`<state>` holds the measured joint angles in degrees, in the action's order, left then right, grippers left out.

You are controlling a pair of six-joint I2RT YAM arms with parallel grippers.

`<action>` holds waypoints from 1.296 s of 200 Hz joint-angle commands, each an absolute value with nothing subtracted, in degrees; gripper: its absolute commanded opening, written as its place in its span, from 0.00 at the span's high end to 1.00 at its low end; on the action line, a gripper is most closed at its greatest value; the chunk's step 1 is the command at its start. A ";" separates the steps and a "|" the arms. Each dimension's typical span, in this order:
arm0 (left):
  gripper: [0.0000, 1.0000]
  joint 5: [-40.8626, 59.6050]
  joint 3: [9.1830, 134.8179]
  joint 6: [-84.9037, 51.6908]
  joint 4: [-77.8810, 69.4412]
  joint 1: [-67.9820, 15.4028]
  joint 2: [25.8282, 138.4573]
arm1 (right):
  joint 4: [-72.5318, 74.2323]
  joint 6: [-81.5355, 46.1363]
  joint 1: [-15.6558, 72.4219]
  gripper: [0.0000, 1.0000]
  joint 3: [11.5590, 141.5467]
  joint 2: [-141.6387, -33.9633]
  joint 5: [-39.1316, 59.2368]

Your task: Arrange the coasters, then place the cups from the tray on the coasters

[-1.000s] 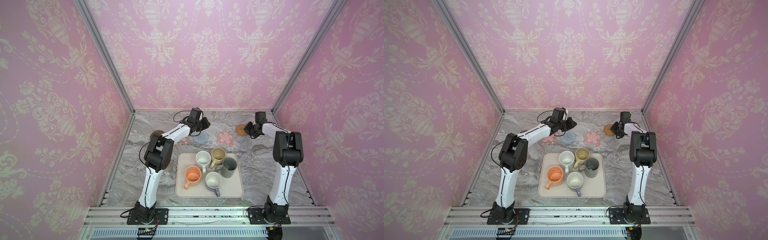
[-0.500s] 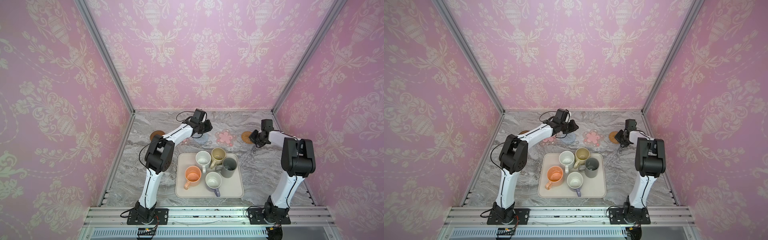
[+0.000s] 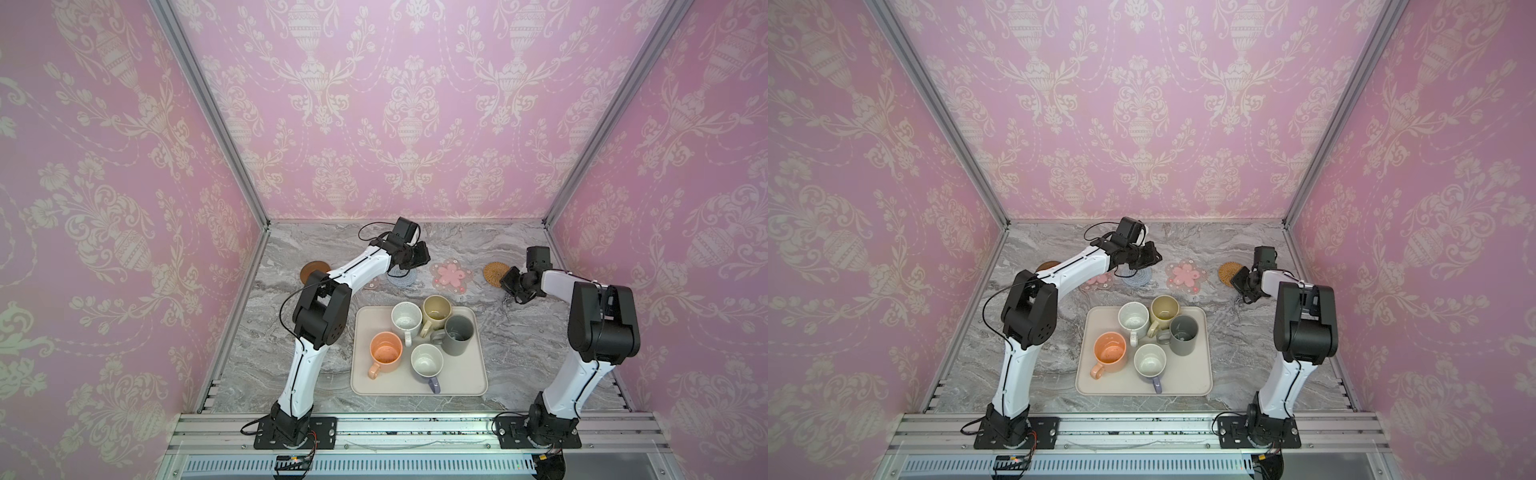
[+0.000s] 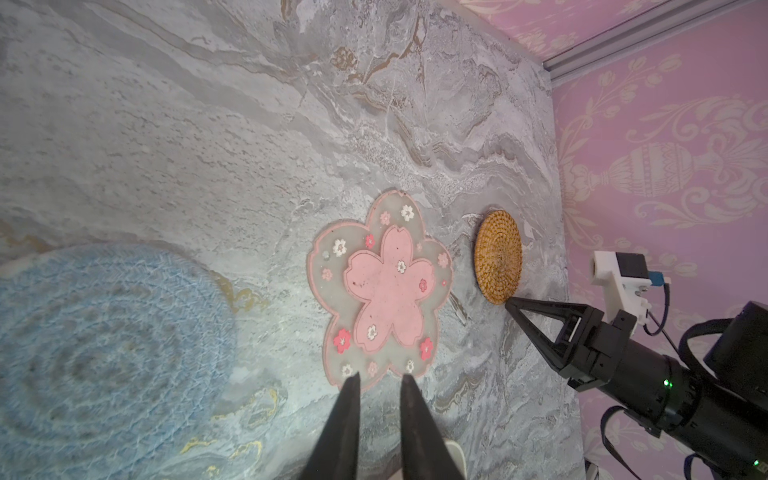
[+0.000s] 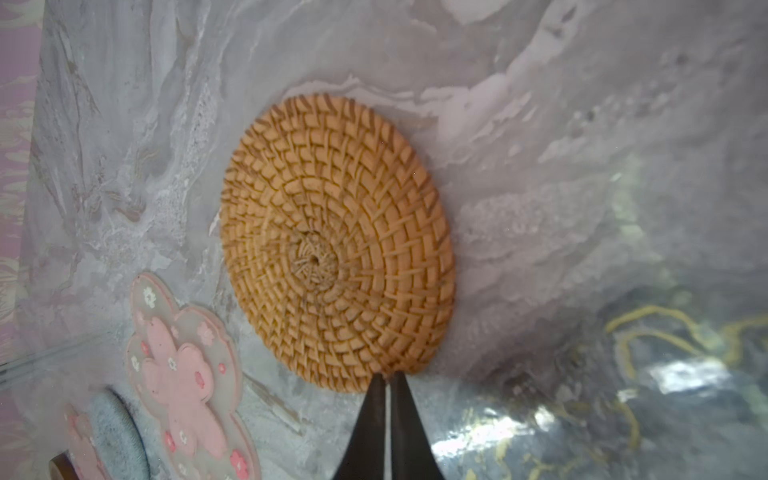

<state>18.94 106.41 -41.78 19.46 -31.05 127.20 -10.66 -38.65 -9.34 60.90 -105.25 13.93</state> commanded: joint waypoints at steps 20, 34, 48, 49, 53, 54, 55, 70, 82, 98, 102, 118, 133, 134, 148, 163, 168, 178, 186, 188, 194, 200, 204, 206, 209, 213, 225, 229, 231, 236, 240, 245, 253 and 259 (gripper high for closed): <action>0.76 18.18 110.71 -39.58 24.11 -32.29 131.13 | -7.78 -38.77 -5.64 0.84 57.15 -99.76 17.25; 0.74 18.45 112.22 -39.39 25.20 -32.49 132.24 | -8.09 -38.42 -4.05 0.83 57.38 -99.13 17.20; 0.73 18.46 113.69 -38.91 26.43 -32.69 133.30 | -8.06 -38.48 -2.61 0.82 57.98 -99.09 17.65; 0.73 18.41 113.80 -38.88 26.57 -32.69 133.36 | -8.07 -38.58 -2.45 0.82 58.00 -99.11 17.66; 0.73 18.37 114.23 -38.77 26.98 -32.70 133.77 | -8.08 -38.64 -2.06 0.82 58.24 -99.22 17.71; 0.73 18.37 114.33 -38.72 27.07 -32.70 133.81 | -8.08 -38.66 -1.96 0.82 58.35 -99.22 17.73; 0.73 18.33 114.43 -38.70 27.16 -32.65 133.83 | -8.04 -38.66 -1.81 0.82 58.44 -99.31 17.74; 0.72 17.94 115.43 -38.52 28.18 -32.78 134.94 | -7.86 -38.92 -0.10 0.82 59.35 -100.33 17.98; 0.71 17.76 116.07 -38.33 28.75 -32.78 135.80 | -7.73 -39.31 1.14 0.81 60.15 -101.75 17.85; 0.70 17.60 117.67 -37.90 30.19 -32.78 137.21 | -7.48 -39.94 2.45 0.81 61.30 -104.11 18.02; 0.70 17.54 118.11 -37.68 30.65 -32.81 137.63 | -7.41 -40.06 2.67 0.81 61.49 -104.66 18.09; 0.68 17.32 119.66 -37.02 31.95 -32.75 138.88 | -6.78 -40.69 3.56 0.81 62.26 -106.74 17.83; 0.67 17.40 121.46 -36.54 33.09 -32.62 140.35 | -6.68 -40.95 3.96 0.81 63.09 -108.65 17.76; 0.67 17.40 121.55 -36.51 33.16 -32.61 140.49 | -6.68 -40.91 4.00 0.81 63.14 -108.73 17.71; 0.66 17.58 124.00 -36.02 34.76 -32.52 142.29 | -6.60 -41.22 4.13 0.80 63.84 -110.21 17.64; 0.66 17.64 127.00 -35.38 36.68 -32.44 144.13 | -6.34 -41.52 4.37 0.80 64.48 -111.45 17.74; 0.66 17.65 127.82 -35.23 37.12 -32.43 144.67 | -6.25 -41.56 4.32 0.80 64.73 -111.80 17.68; 0.65 17.62 129.15 -35.05 37.65 -32.35 145.60 | -6.00 -41.66 4.42 0.80 65.03 -112.40 17.75; 0.64 17.50 129.96 -35.07 37.87 -32.19 146.13 | -5.98 -41.79 4.47 0.80 65.43 -112.90 17.76; 0.64 17.49 130.09 -35.07 37.92 -32.17 146.22 | -5.98 -41.76 4.48 0.80 65.60 -113.04 17.82; 0.64 17.49 130.53 -35.13 38.08 -32.04 146.65 | -5.98 -41.84 4.48 0.80 65.86 -113.40 17.76; 0.63 17.42 130.93 -35.28 38.23 -31.91 146.98 | -5.98 -41.94 4.63 0.80 66.19 -113.75 17.88; 0.63 17.44 131.02 -35.46 38.23 -31.84 147.16 | -5.98 -41.92 4.64 0.80 66.39 -113.96 17.86; 0.63 17.46 131.04 -35.43 38.21 -31.82 147.29 | -5.98 -41.92 4.65 0.80 66.47 -114.05 17.85; 0.63 17.41 131.12 -35.50 38.23 -31.75 147.45 | -5.91 -41.99 4.68 0.80 66.59 -114.20 17.89; 0.63 17.40 131.23 -35.61 38.19 -31.65 147.62 | -5.90 -42.05 4.70 0.80 66.77 -114.38 17.83; 0.63 17.49 131.39 -35.81 37.82 -31.42 148.22 | -5.87 -42.29 4.84 0.80 66.80 -114.99 17.91; 0.62 17.56 131.47 -35.87 37.72 -31.39 148.44 | -5.80 -42.34 4.91 0.80 66.80 -115.17 17.96; 0.62 17.57 131.53 -35.97 37.64 -31.38 148.55 | -5.80 -42.36 4.99 0.80 66.80 -115.34 17.98; 0.62 17.73 131.65 -36.09 37.53 -31.29 148.90 | -5.73 -42.45 5.05 0.80 66.79 -115.51 18.01; 0.62 17.90 131.81 -36.21 37.36 -31.21 149.16 | -5.71 -42.58 5.13 0.80 68.31 -115.69 18.09; 0.62 18.20 132.00 -36.29 37.13 -31.12 149.47 | -5.71 -42.54 5.18 0.79 68.96 -115.91 18.13; 0.62 18.73 132.13 -36.53 36.67 -31.03 149.93 | -5.71 -42.59 5.33 0.79 69.25 -116.25 18.12; 0.62 19.02 132.27 -36.72 36.27 -31.00 150.15 | -5.71 -42.69 5.36 0.79 69.50 -116.52 18.12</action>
